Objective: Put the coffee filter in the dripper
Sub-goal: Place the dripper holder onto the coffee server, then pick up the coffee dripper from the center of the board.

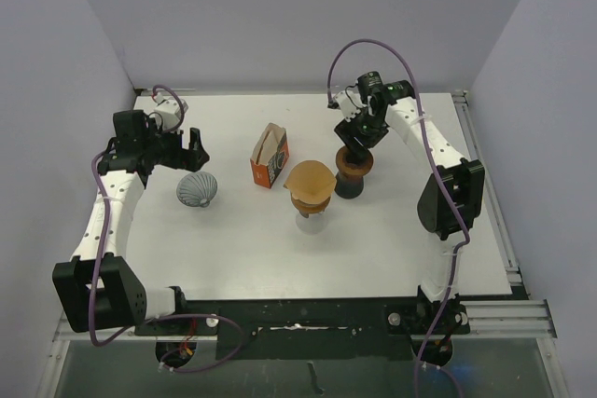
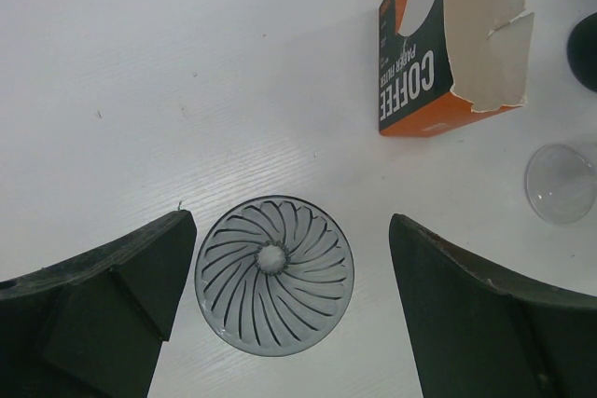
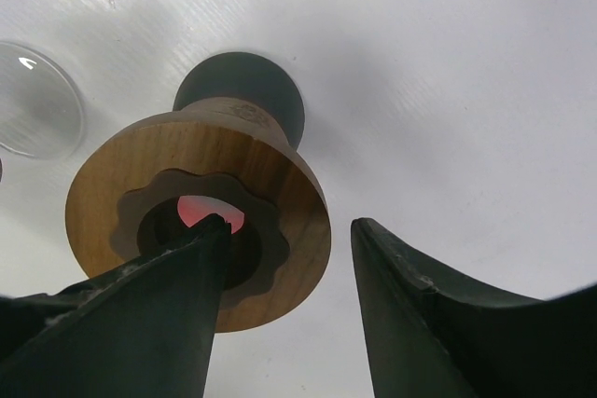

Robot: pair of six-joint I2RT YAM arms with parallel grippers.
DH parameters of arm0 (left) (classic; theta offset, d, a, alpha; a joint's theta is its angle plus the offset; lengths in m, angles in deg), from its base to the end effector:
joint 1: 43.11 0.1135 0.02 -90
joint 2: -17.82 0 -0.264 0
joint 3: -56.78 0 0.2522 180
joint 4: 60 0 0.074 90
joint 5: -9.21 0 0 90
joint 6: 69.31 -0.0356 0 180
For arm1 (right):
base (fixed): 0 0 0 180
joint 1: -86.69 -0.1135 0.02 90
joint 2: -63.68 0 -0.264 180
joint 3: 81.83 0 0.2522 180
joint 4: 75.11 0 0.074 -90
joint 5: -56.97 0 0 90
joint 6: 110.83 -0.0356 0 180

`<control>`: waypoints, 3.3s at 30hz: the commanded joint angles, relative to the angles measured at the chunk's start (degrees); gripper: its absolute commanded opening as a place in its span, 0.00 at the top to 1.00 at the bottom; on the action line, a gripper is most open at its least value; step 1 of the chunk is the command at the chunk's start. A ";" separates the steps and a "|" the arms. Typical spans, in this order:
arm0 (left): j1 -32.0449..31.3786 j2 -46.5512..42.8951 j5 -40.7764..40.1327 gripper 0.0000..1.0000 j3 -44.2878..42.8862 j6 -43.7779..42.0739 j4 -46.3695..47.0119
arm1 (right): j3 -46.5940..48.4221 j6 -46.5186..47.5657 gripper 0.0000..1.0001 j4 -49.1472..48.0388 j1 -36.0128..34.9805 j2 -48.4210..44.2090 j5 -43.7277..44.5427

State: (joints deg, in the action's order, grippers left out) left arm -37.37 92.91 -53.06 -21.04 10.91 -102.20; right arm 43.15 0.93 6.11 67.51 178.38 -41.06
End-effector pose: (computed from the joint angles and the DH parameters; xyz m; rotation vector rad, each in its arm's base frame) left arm 0.2857 0.0121 0.3136 0.3308 2.1706 -0.3944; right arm 0.3895 0.1408 0.2951 -1.0102 2.6120 0.1859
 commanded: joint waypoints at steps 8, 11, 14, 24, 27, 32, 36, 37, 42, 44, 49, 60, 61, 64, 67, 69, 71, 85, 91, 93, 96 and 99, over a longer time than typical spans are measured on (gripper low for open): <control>1.55 -0.70 -2.53 0.16 -1.79 -3.34 -0.26 | 2.50 1.11 0.39 -1.28 0.19 -5.13 -1.54; 1.88 -0.48 -5.65 0.16 -2.41 -4.86 -2.29 | 2.47 1.72 0.38 -2.07 0.93 -6.92 -3.77; 2.08 -0.27 -7.73 0.16 -2.85 -6.56 -4.95 | 2.28 2.00 0.38 -2.93 2.15 -8.82 -5.69; 3.71 6.45 -8.30 0.20 -4.80 -10.98 -11.87 | -2.55 2.73 0.34 -7.40 7.84 -16.68 -14.41; 4.50 8.89 -8.30 0.22 -4.94 -12.00 -12.26 | -4.92 2.23 0.33 -9.09 9.90 -18.88 -16.85; 5.66 13.18 -7.86 0.28 -5.48 -13.47 -12.59 | -7.75 1.69 0.32 -10.24 11.68 -21.33 -18.49; 5.95 15.99 -6.73 0.36 -5.97 -13.92 -12.95 | -9.98 1.62 0.32 -10.77 11.90 -22.15 -19.05; 6.02 16.76 -6.60 0.39 -6.17 -14.07 -13.07 | -10.43 1.62 0.32 -10.88 11.90 -22.27 -18.86; 6.78 20.07 -3.80 0.54 -8.14 -14.12 -15.02 | -12.45 1.45 0.32 -11.46 11.88 -22.66 -18.30; 7.06 21.18 -2.66 0.59 -8.97 -14.04 -15.87 | -12.60 1.40 0.32 -11.54 11.93 -22.85 -18.23; 7.26 23.39 -1.31 0.67 -9.92 -13.90 -17.35 | -12.82 1.44 0.32 -11.65 11.88 -22.94 -17.99; 7.45 26.57 2.20 0.84 -11.41 -13.98 -20.16 | -13.72 1.36 0.32 -11.82 11.88 -22.67 -17.61; 7.45 26.64 2.31 0.86 -11.61 -14.02 -20.36 | -13.76 1.36 0.32 -11.83 11.88 -22.67 -17.56; 7.43 26.68 2.65 0.93 -12.53 -13.98 -21.19 | -13.84 1.36 0.32 -11.83 11.88 -22.67 -17.48; 7.45 26.75 2.98 1.00 -13.83 -14.21 -22.49 | -13.97 1.35 0.32 -11.87 11.89 -22.76 -17.50; 7.44 26.84 3.33 1.00 -14.87 -14.45 -23.72 | -14.09 1.35 0.32 -11.91 11.89 -22.85 -17.54; 7.40 26.82 4.06 1.00 -16.18 -14.53 -24.94 | -14.26 1.36 0.32 -11.98 11.88 -23.00 -17.62; 6.34 25.38 9.26 1.00 -32.49 -12.43 -33.40 | -14.89 1.35 0.31 -12.14 11.86 -23.73 -17.87; 2.03 28.18 10.14 1.00 -45.29 -9.62 -36.11 | -14.97 1.53 0.31 -12.24 11.90 -24.16 -18.19; -0.29 29.86 9.75 1.00 -50.20 -8.27 -36.93 | -15.11 1.53 0.31 -12.34 11.96 -24.45 -18.21; -4.20 33.07 9.64 1.00 -58.00 -5.06 -37.77 | -15.47 1.49 0.31 -12.55 12.31 -24.96 -18.12; -7.95 36.91 9.87 1.00 -65.69 -1.63 -38.08 | -15.96 1.36 0.31 -12.85 12.94 -25.56 -18.05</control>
State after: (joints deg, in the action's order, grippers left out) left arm -41.00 125.79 -46.00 -77.14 3.66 -138.77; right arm 27.50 2.68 -4.51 79.56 156.41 -58.22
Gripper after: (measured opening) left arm 0.031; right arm 0.687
